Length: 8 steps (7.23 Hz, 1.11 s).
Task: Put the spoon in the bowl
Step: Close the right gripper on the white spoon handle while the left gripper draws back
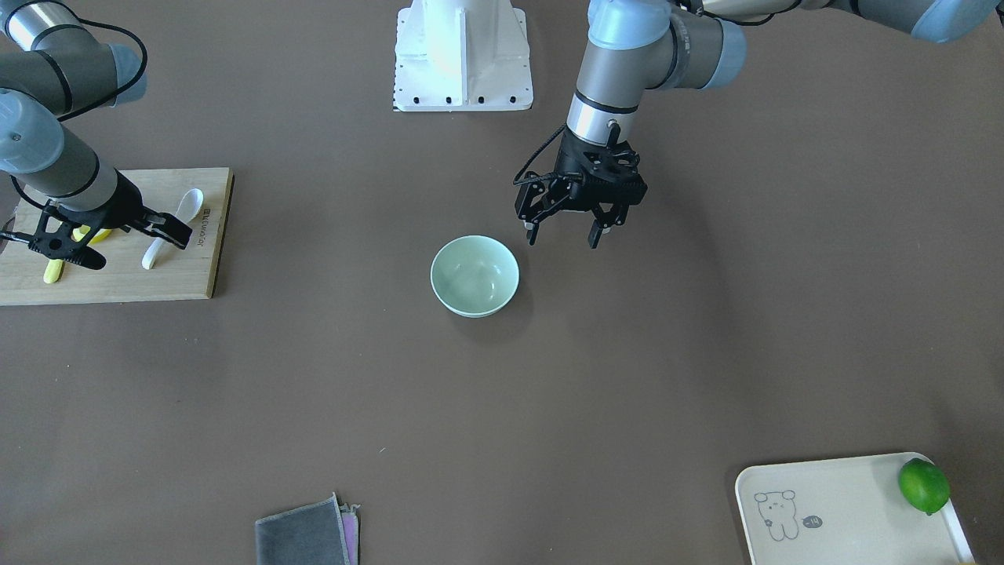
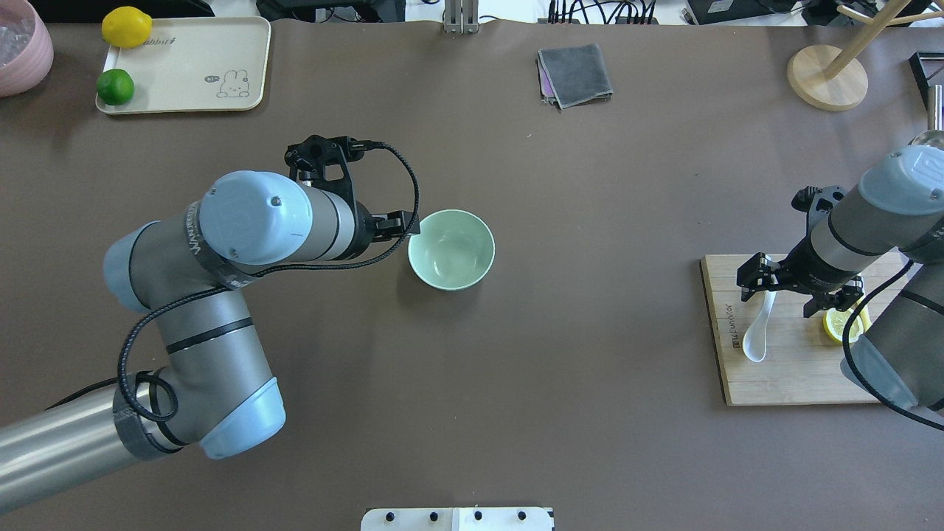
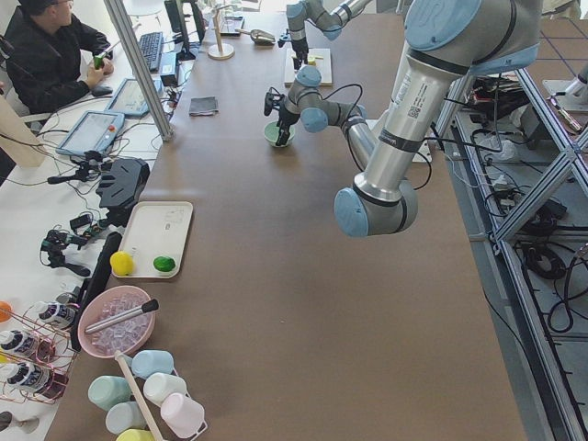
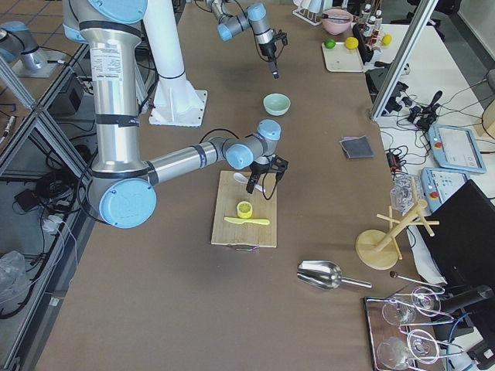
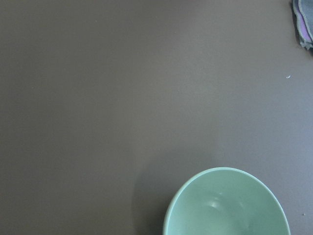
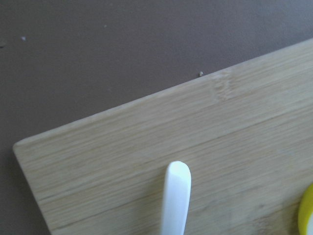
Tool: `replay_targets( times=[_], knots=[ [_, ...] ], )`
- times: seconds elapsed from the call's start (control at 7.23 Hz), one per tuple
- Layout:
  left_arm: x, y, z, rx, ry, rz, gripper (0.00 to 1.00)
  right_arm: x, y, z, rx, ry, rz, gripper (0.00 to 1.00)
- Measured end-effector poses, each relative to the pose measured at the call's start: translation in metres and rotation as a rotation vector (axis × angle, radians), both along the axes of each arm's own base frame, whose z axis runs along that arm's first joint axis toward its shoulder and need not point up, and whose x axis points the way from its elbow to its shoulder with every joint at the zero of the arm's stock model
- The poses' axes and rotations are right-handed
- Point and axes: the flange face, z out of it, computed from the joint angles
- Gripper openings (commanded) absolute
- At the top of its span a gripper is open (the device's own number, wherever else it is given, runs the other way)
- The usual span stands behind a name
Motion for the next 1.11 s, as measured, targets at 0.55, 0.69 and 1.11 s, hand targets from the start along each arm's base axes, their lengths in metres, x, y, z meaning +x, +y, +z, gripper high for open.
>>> replay_targets(
  times=[0.55, 0.69, 1.11],
  knots=[
    [-0.018, -0.005, -0.005, 0.032, 0.011, -0.022, 0.98, -0.001, 0.001, 0.001, -0.003, 0.002, 0.000, 0.92],
    [-0.019, -0.006, -0.004, 0.032, 0.010, -0.025, 0.98, -0.003, 0.001, 0.001, -0.002, 0.003, -0.002, 0.69],
    [-0.025, -0.008, -0.005, 0.034, 0.013, -0.032, 0.98, -0.006, 0.002, 0.009, -0.010, 0.026, 0.007, 0.23]
  ],
)
